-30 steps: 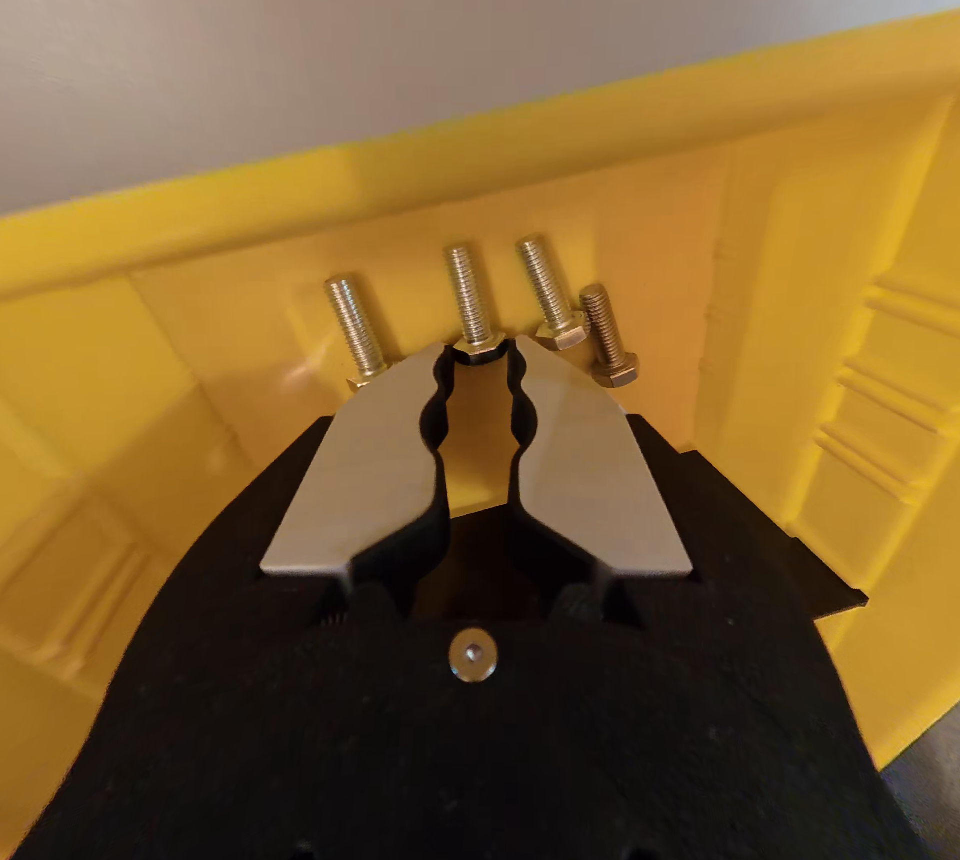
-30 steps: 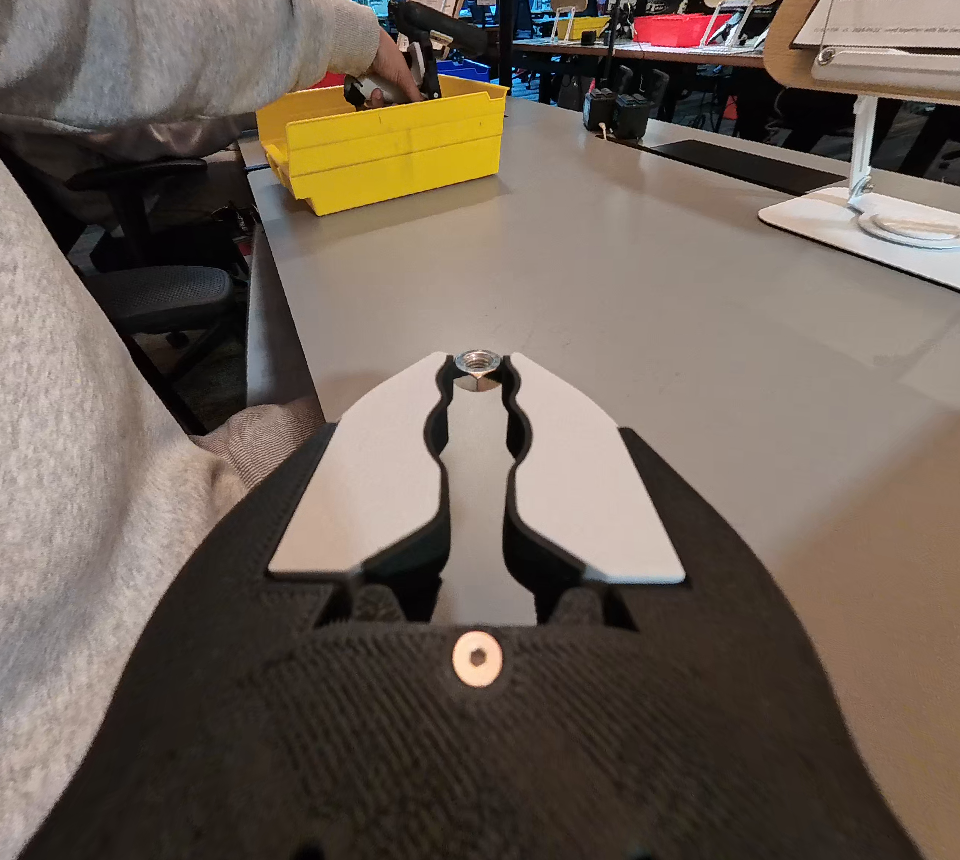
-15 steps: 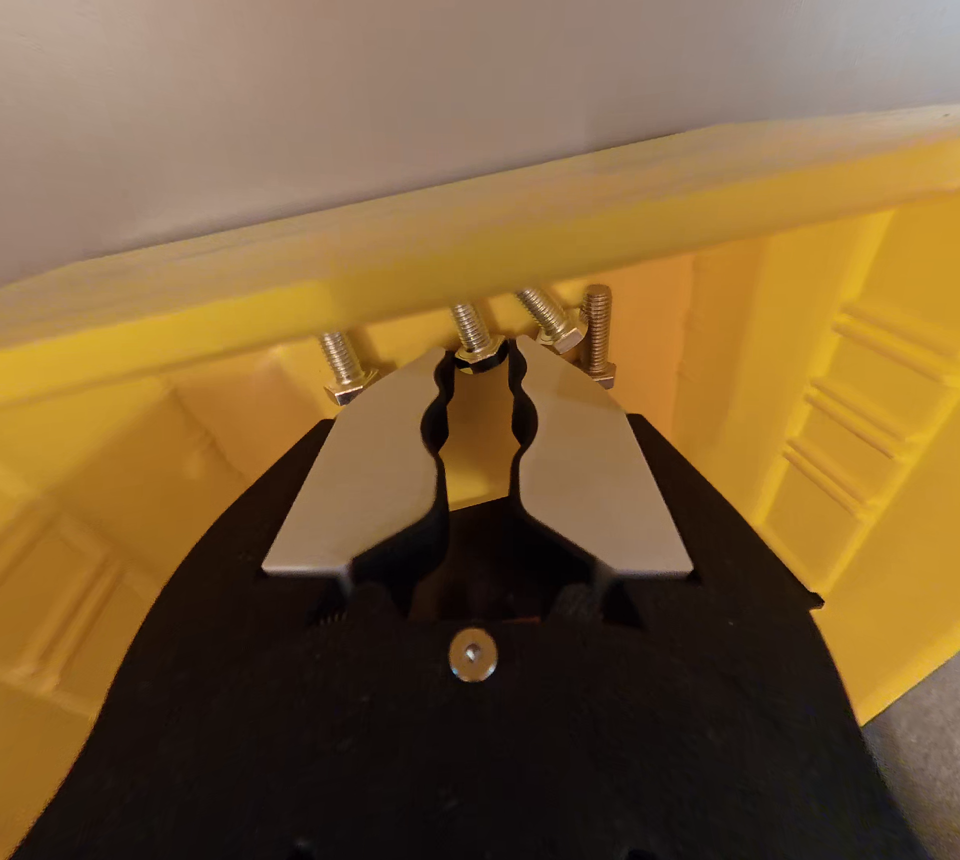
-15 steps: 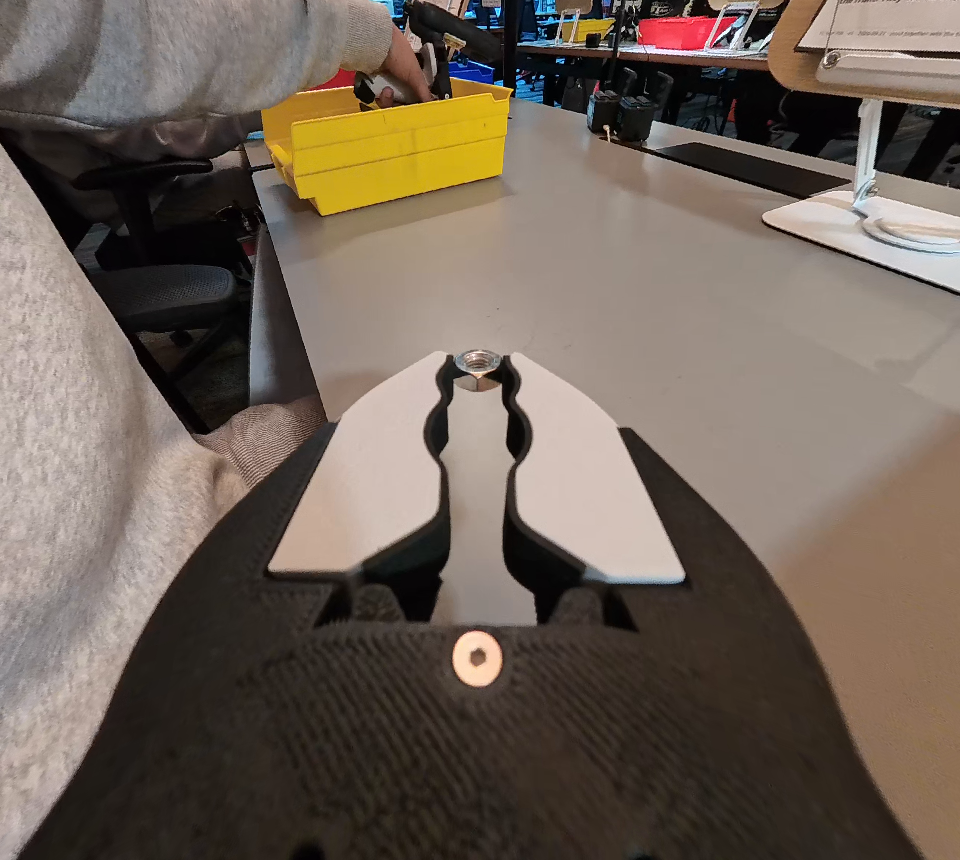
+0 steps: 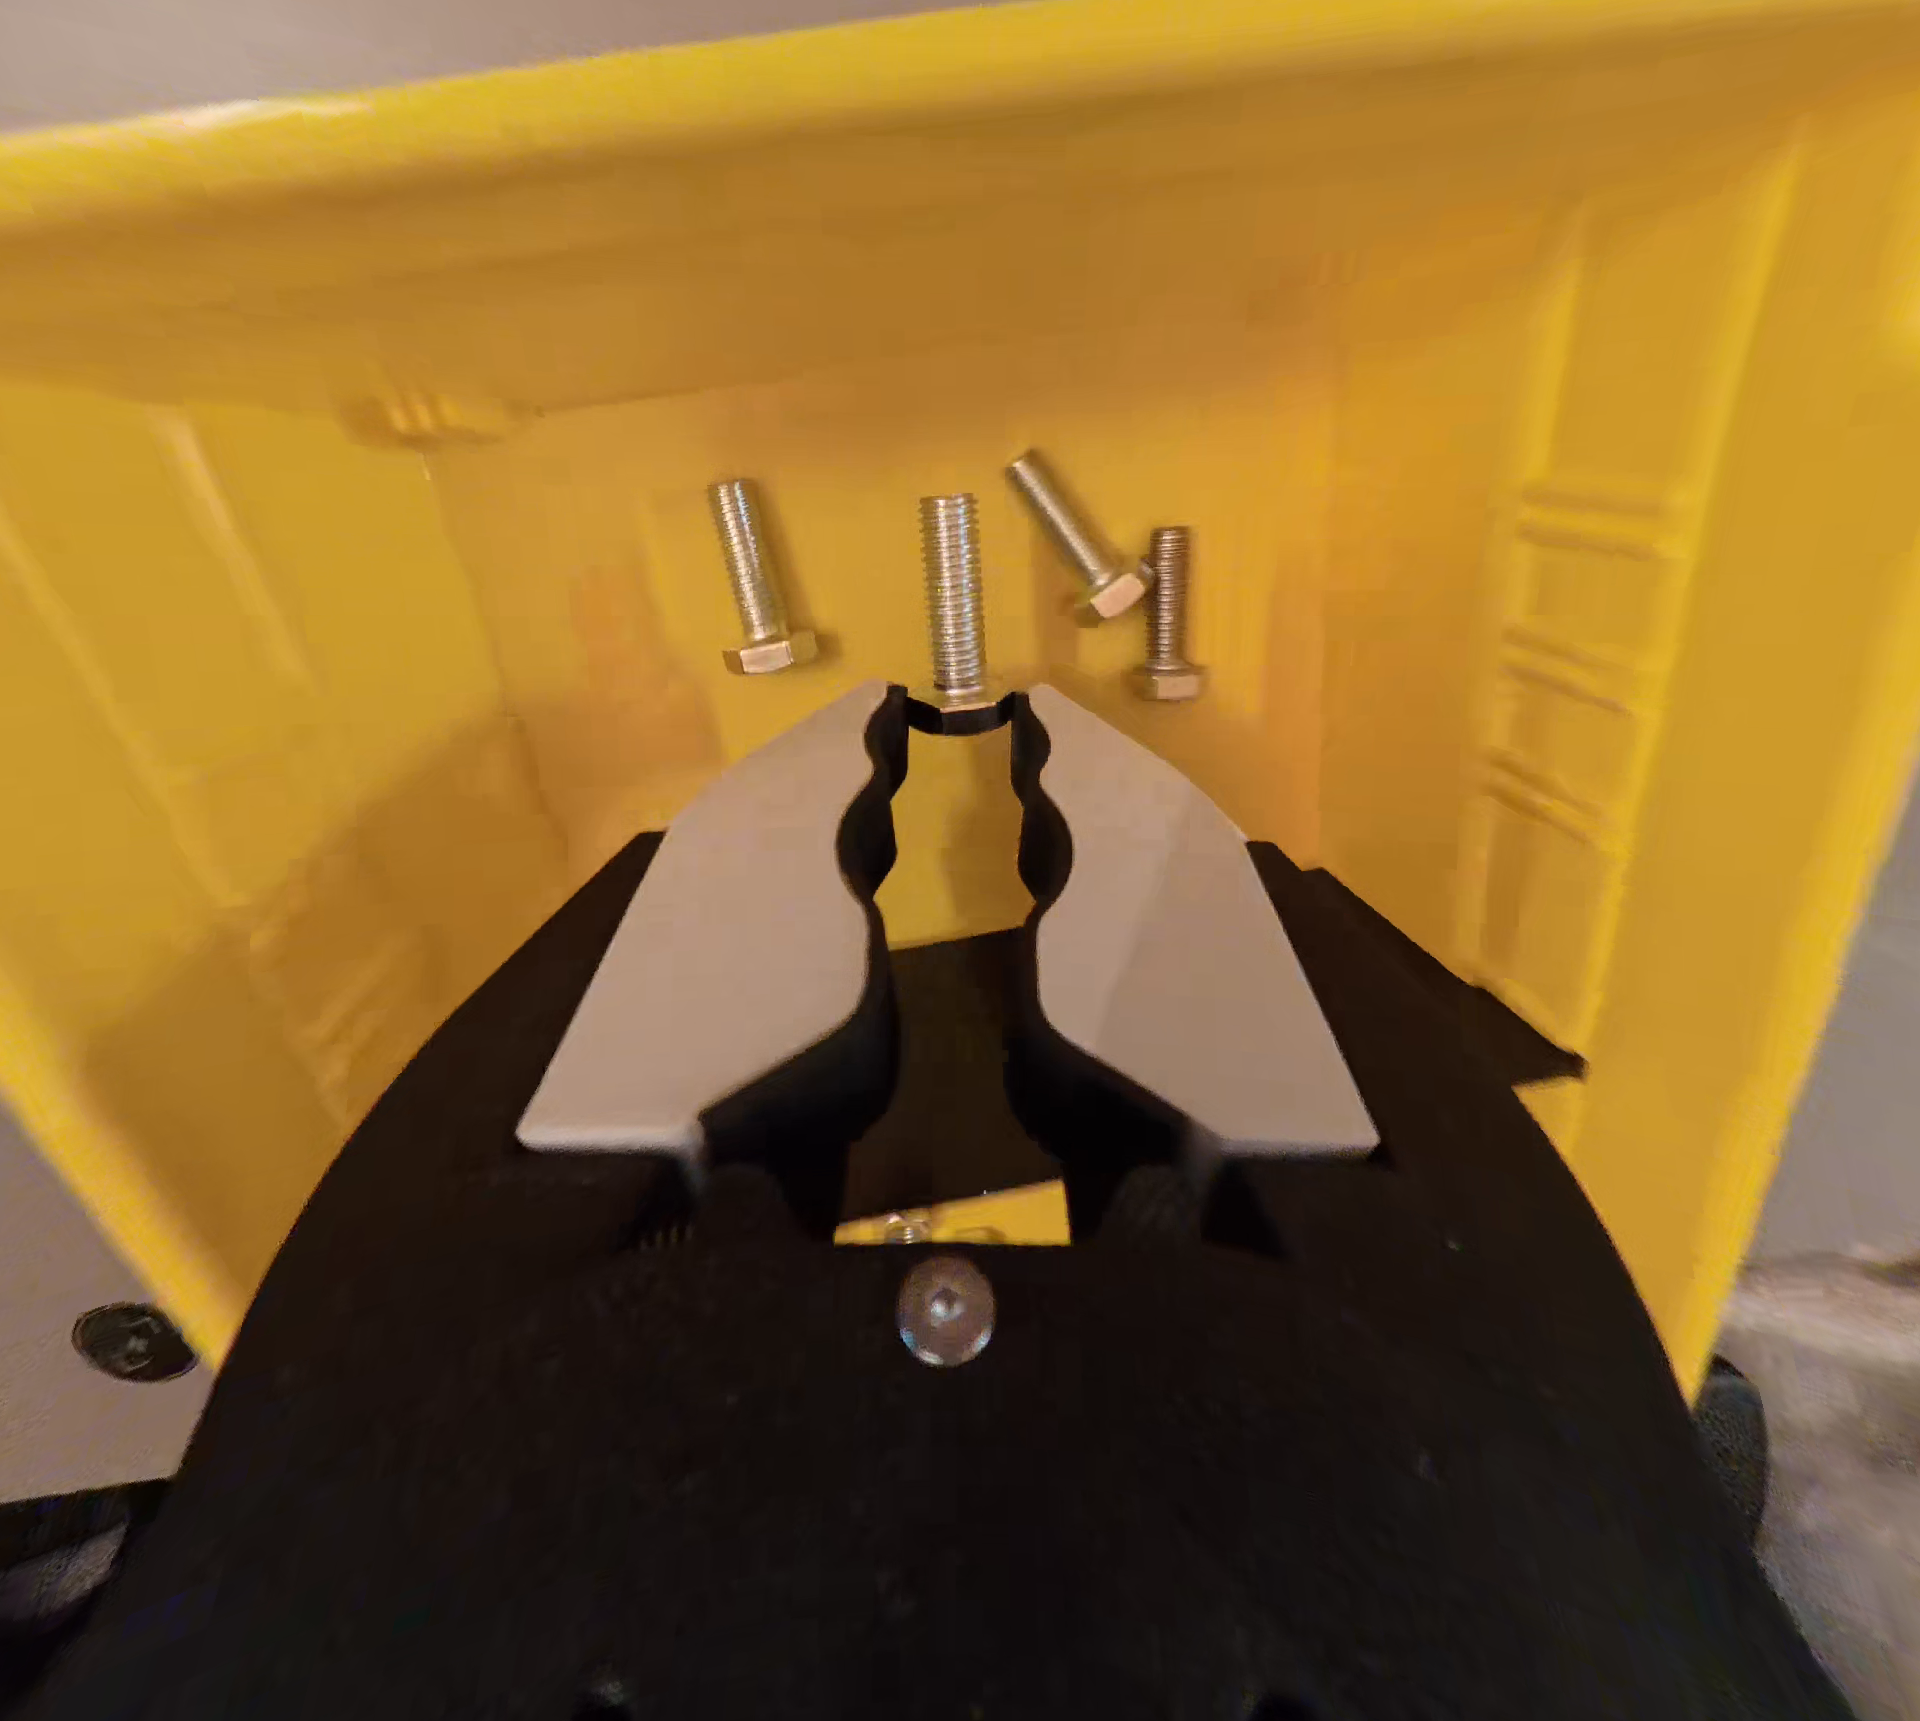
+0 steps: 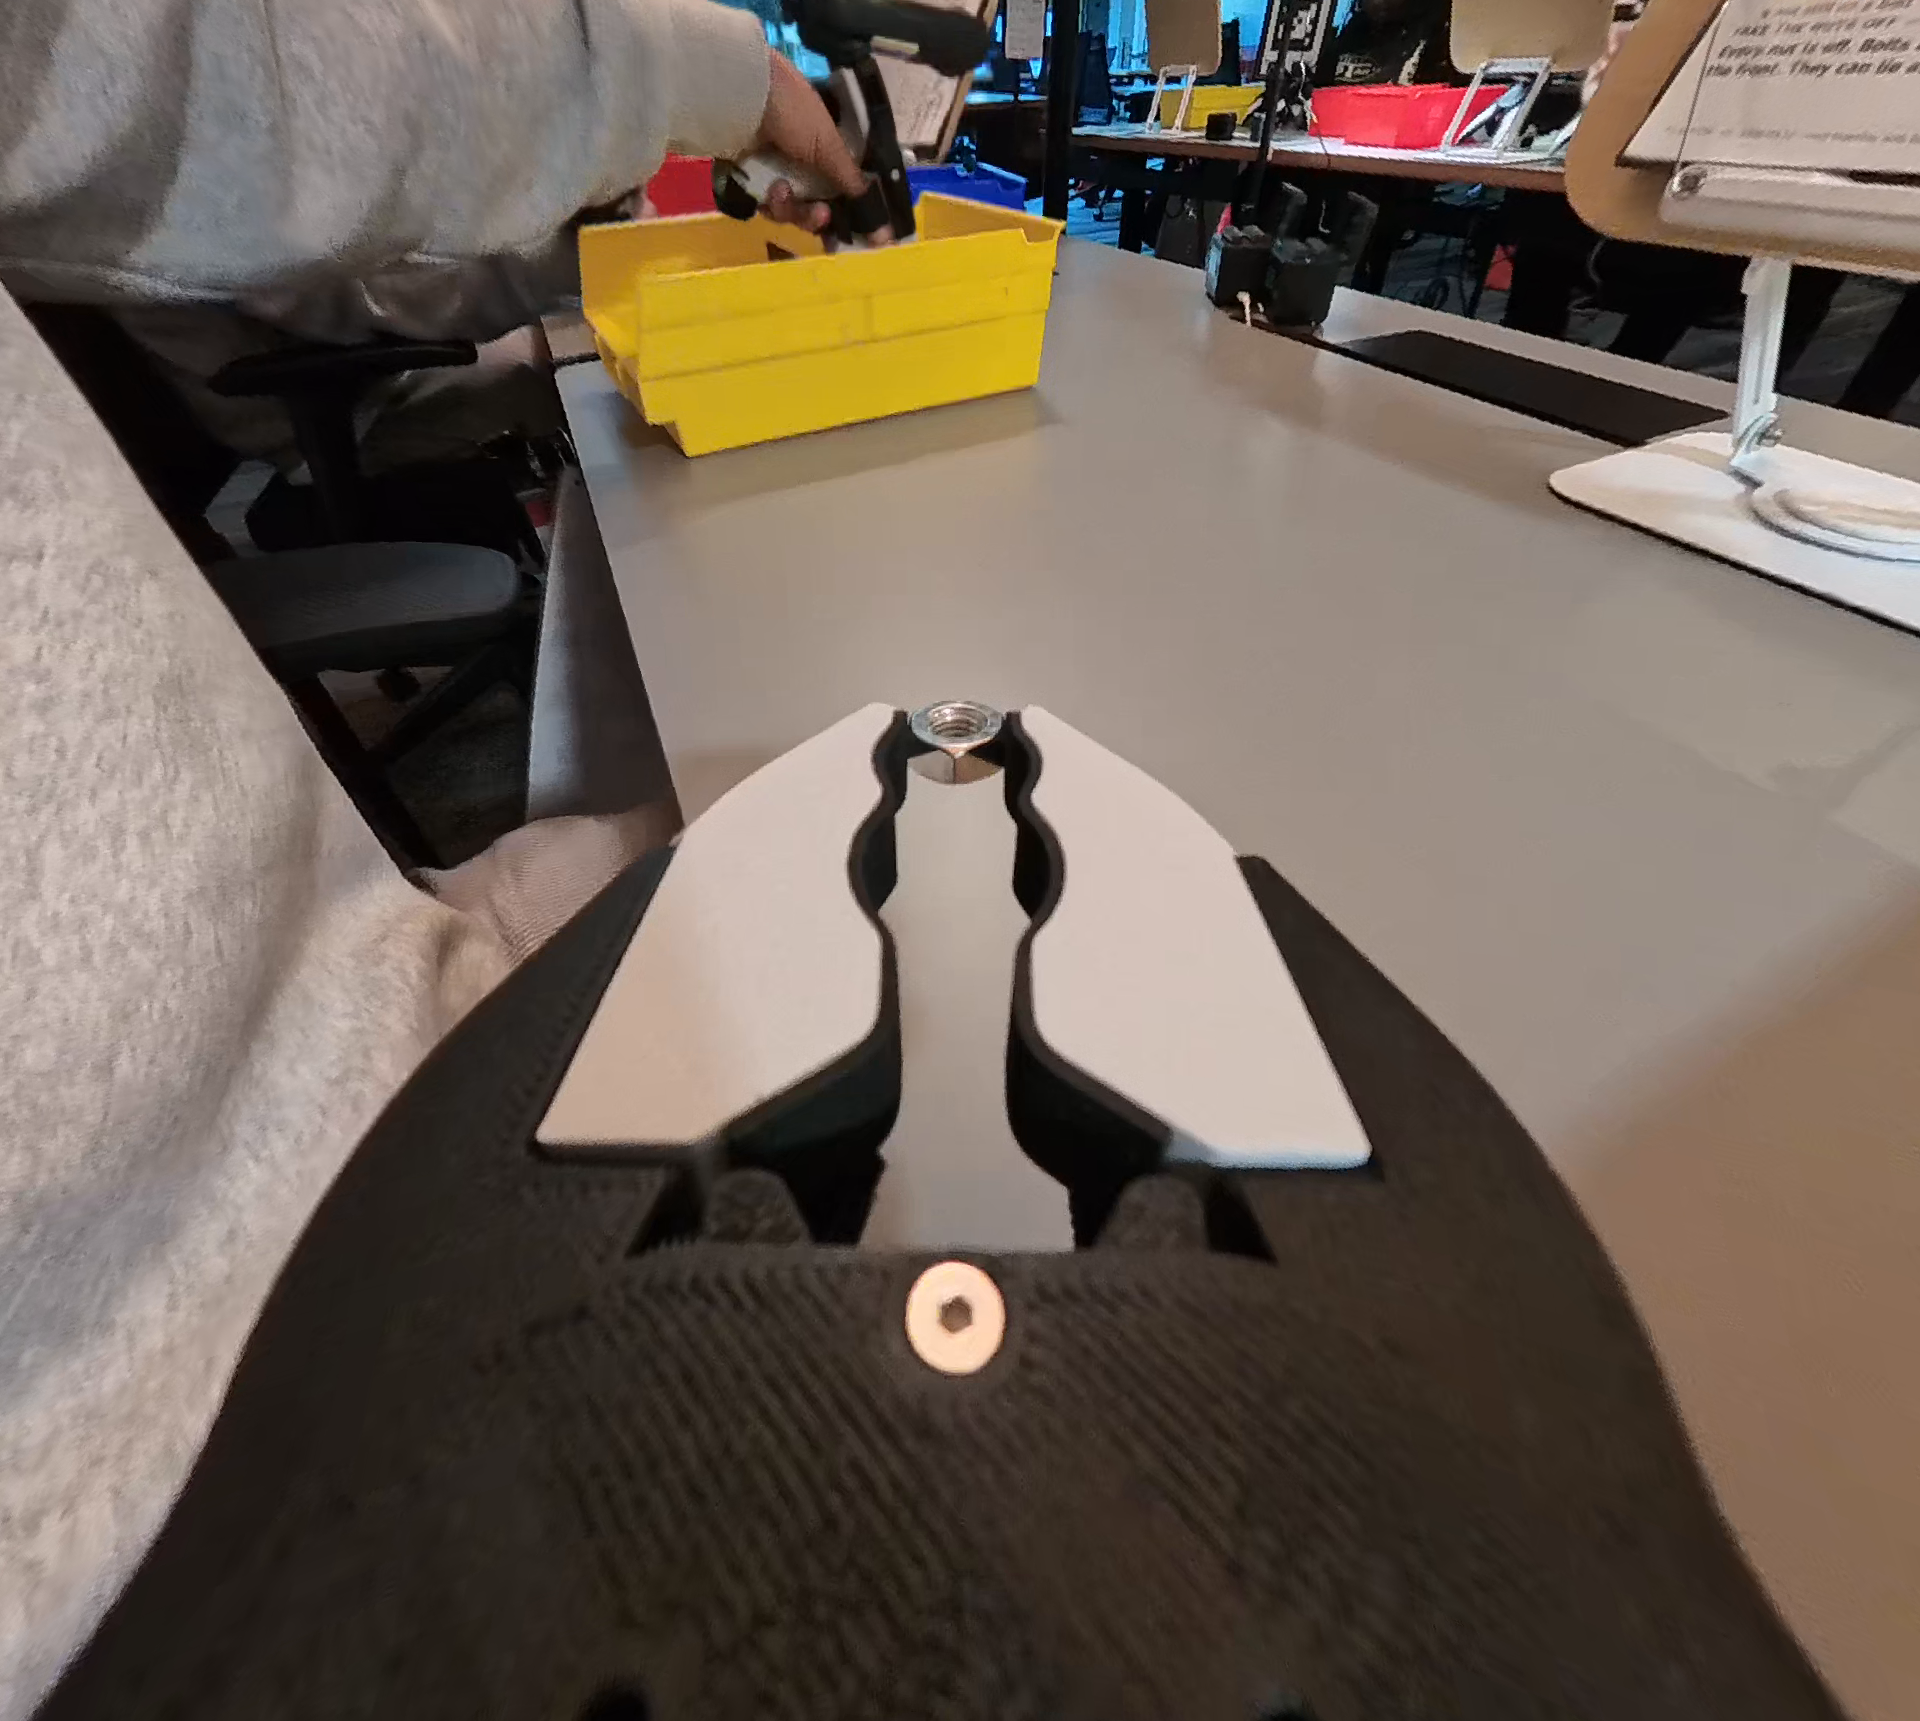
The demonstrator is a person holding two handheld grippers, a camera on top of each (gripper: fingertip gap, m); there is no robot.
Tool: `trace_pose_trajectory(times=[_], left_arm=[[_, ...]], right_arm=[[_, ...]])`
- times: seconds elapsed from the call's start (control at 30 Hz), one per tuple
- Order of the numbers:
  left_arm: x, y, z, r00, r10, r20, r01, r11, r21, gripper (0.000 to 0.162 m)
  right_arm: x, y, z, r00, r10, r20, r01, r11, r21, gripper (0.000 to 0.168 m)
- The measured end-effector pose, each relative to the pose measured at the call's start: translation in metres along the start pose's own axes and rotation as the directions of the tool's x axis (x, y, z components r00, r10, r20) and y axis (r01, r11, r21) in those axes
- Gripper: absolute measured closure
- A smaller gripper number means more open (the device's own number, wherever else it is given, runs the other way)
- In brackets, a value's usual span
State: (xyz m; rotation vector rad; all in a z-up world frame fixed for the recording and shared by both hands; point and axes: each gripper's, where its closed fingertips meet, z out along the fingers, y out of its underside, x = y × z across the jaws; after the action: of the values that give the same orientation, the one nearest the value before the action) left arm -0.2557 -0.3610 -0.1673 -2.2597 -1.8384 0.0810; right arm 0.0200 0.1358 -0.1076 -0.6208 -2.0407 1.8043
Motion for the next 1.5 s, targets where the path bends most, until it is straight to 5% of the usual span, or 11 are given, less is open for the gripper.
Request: trace_pose_trajectory(times=[0.17,0.37,0.6,0.83,1.1,1.5], left_arm=[[0.058,-0.019,-0.064,0.987,0.099,-0.13,-0.046,0.932,0.359,0.142],[0.238,-0.005,-0.151,0.853,0.472,-0.224,-0.078,0.537,0.84,0.142],[0.425,0.069,-0.136,0.653,0.686,-0.321,0.131,0.315,0.94,0.141],[0.49,0.103,-0.088,0.494,0.74,-0.457,0.26,0.376,0.889,0.142],[0.477,0.121,-0.096,0.512,0.786,-0.347,0.211,0.276,0.938,0.141],[0.49,0.129,-0.075,0.389,0.796,-0.463,0.257,0.389,0.885,0.142]], right_arm=[[0.0,-0.014,-0.008,0.999,0.034,0.006,-0.034,0.997,0.068,0.151],[0.005,-0.026,-0.015,0.987,0.159,0.033,-0.162,0.973,0.163,0.151],[0.009,-0.038,-0.029,0.99,0.14,-0.011,-0.135,0.966,0.219,0.151],[0.0,-0.043,-0.025,0.997,0.068,0.032,-0.073,0.974,0.215,0.15],[0.004,-0.036,-0.013,0.993,0.1,0.059,-0.11,0.976,0.186,0.15],[0.015,-0.026,0.01,0.992,0.104,0.072,-0.114,0.982,0.151,0.15]])
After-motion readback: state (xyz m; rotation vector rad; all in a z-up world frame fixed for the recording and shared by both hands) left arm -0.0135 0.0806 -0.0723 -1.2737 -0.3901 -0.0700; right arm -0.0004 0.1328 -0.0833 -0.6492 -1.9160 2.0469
